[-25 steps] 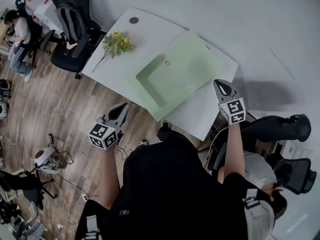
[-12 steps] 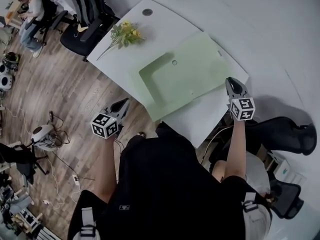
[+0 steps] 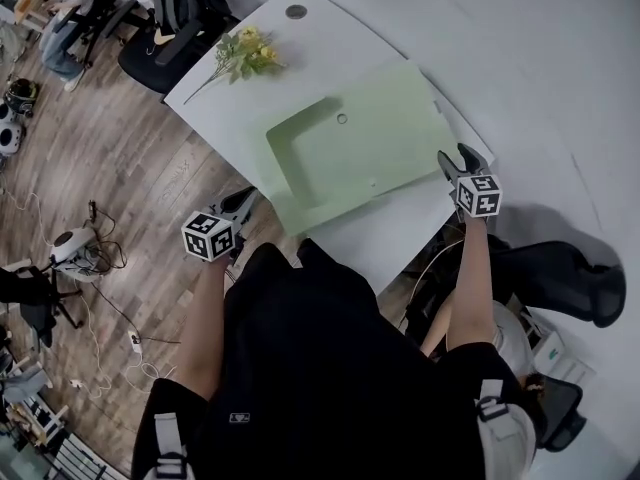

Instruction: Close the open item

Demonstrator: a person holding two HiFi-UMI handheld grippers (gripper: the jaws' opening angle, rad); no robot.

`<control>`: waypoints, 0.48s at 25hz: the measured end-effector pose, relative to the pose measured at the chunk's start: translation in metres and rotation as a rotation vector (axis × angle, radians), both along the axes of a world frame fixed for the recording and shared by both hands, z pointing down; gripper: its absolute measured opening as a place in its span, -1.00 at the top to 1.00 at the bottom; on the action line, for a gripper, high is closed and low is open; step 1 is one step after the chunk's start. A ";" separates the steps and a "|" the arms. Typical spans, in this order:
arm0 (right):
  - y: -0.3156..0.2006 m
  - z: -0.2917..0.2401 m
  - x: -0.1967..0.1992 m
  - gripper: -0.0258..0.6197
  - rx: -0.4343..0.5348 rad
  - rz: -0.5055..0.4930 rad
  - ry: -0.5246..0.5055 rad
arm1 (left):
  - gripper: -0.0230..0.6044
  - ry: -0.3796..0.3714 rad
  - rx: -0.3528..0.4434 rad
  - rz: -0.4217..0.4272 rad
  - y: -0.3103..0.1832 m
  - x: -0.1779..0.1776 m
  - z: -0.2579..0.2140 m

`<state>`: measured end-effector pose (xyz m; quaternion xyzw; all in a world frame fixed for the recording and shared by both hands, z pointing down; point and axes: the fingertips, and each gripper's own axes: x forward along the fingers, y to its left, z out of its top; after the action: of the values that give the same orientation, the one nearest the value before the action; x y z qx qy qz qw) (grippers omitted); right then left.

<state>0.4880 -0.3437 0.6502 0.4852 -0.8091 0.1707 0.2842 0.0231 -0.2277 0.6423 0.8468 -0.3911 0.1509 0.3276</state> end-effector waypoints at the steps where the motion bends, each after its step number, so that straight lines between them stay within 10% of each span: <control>1: -0.003 0.009 0.006 0.17 -0.028 0.002 0.003 | 0.89 -0.006 -0.007 0.004 0.001 0.003 0.004; 12: -0.018 0.045 0.035 0.01 -0.144 0.103 -0.096 | 0.00 0.072 -0.152 0.023 0.012 0.013 0.042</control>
<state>0.5235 -0.3615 0.6947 0.4958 -0.7815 0.2657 0.2699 0.0362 -0.2160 0.6839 0.8288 -0.3565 0.1534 0.4031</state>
